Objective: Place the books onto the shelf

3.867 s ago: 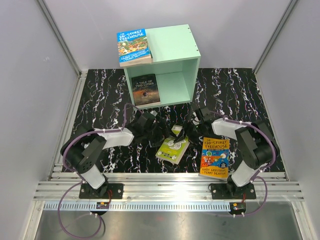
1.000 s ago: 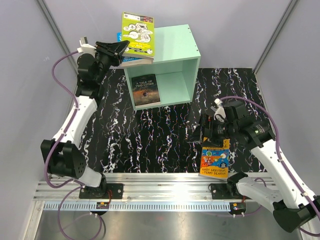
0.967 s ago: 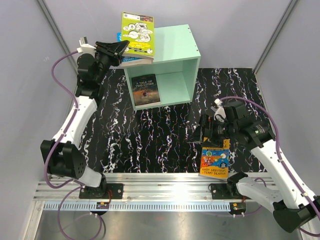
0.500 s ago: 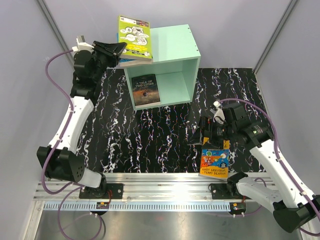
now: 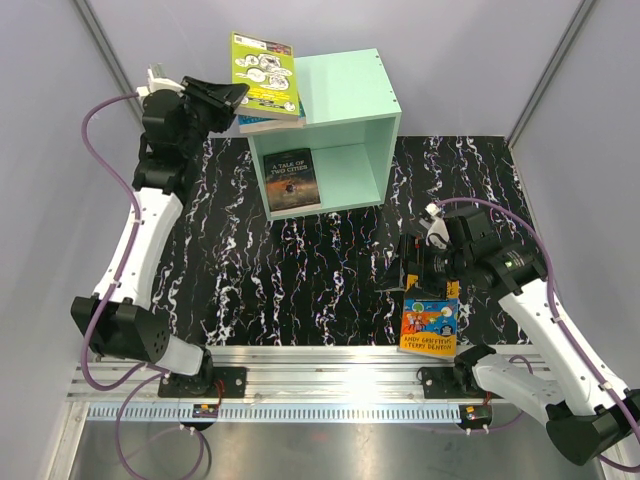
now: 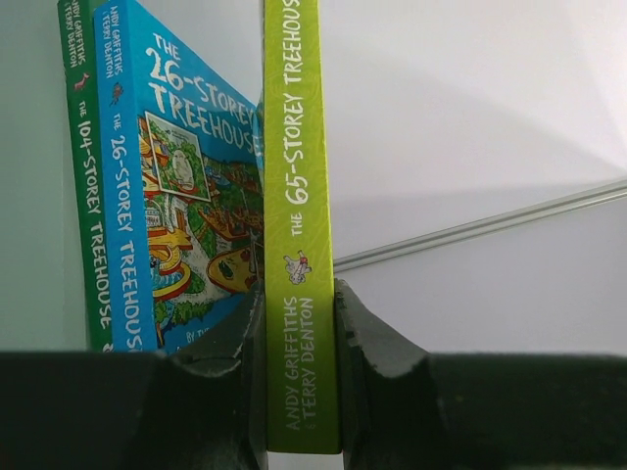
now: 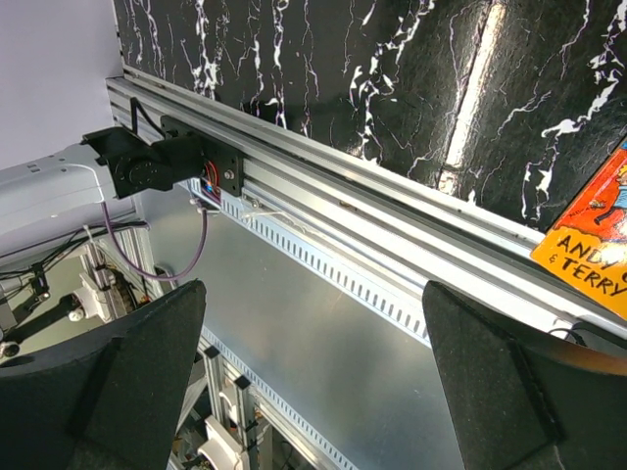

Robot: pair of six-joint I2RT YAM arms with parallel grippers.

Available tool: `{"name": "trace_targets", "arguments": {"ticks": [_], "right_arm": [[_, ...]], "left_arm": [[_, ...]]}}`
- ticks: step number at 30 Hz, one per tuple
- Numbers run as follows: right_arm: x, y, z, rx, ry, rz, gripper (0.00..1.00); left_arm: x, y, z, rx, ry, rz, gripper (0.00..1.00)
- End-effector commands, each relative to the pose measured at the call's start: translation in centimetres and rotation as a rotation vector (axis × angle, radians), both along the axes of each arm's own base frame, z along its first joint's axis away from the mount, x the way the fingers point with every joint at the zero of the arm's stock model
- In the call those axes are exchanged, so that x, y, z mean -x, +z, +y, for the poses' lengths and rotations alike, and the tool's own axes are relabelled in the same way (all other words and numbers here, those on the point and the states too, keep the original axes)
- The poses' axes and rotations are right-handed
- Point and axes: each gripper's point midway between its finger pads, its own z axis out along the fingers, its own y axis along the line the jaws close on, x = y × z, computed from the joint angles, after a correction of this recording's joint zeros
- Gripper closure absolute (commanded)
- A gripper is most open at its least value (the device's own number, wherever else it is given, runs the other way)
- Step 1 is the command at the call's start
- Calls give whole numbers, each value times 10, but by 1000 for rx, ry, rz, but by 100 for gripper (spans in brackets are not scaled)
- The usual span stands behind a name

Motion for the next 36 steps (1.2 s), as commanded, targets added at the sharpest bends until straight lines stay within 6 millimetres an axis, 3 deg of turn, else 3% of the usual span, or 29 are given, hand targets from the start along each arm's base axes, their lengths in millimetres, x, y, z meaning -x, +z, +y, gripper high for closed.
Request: {"name": "trace_targets", "arguments": {"ticks": [1,2,3,7,13,14,16,17,18,21,30,36], "right_arm": [[-1,0,-2,12,10,-35,0],[-1,0,-2,13,11,-35,0],[-1,0,-3,12,11,-36,0],[-2,-2,-2,14,19,-33,0],[-2,-5,-1,14,26,-23,0],[-2,-4,-1,12,27,-26,0],[-2,-6,-1,15,28,-21,0],[-1,-7,-1,16,30,-19,0],[-1,-7,0,16,32,-17,0],[-1,-9,0,14,35,-13,0],[0,-15,0,17,31,-4,0],[0,-16,-1,20,29,-7,0]], "left_arm": [[3,39,9,-17,42,-112,73],[2,38,9,-25,48,-104,69],[3,40,11,-31,55,-104,56],[7,50,14,-67,83,-100,41],[6,49,16,-114,96,-63,16],[9,63,17,-131,95,-88,13],[4,48,15,-183,84,-23,2],[10,65,16,-192,93,-48,1],[5,50,15,-216,87,11,1],[8,51,13,-257,72,25,1],[3,17,-5,-360,1,123,1],[1,15,-8,-390,3,135,1]]}}
